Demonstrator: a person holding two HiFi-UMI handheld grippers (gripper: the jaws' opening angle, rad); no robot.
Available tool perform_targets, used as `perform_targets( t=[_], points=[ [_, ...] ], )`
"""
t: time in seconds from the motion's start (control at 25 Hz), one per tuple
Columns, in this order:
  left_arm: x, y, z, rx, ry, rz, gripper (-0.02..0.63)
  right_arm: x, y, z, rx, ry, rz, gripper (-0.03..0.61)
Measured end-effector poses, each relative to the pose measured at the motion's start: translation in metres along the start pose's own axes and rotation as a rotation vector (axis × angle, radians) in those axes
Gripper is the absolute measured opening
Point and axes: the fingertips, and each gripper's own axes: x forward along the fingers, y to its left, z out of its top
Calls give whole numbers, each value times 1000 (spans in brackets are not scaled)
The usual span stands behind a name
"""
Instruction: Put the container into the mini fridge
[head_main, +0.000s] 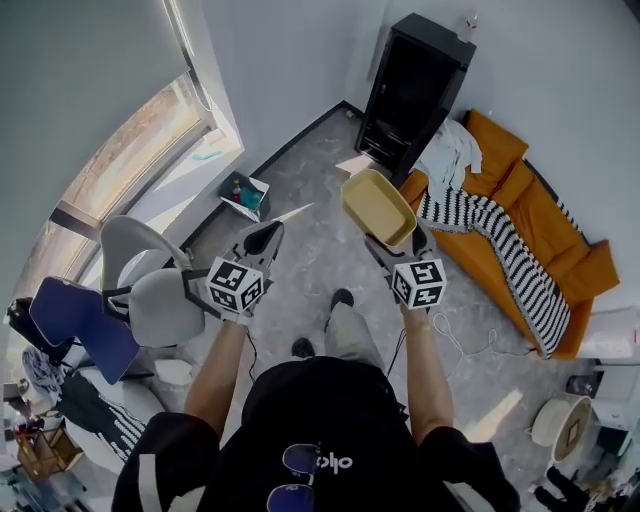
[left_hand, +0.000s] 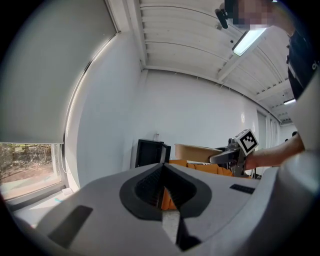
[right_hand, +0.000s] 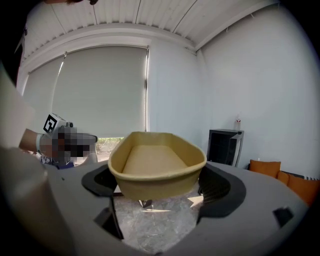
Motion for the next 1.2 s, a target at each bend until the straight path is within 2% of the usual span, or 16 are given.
perform_targets(
  t=[0.32, 0.72, 0.96, 1.2],
  points=[
    [111, 59, 6, 3, 38, -3, 8, 94, -76, 26, 3, -13, 18, 505],
    [251, 117, 49, 2, 35, 7, 8, 190, -184, 67, -1, 10, 33, 505],
    [308, 136, 53, -5, 46, 15, 8, 230, -229, 72, 8, 24, 51, 505],
    [344, 152, 50, -16, 51, 37, 8, 262, -255, 67, 25, 35, 77, 505]
  ],
)
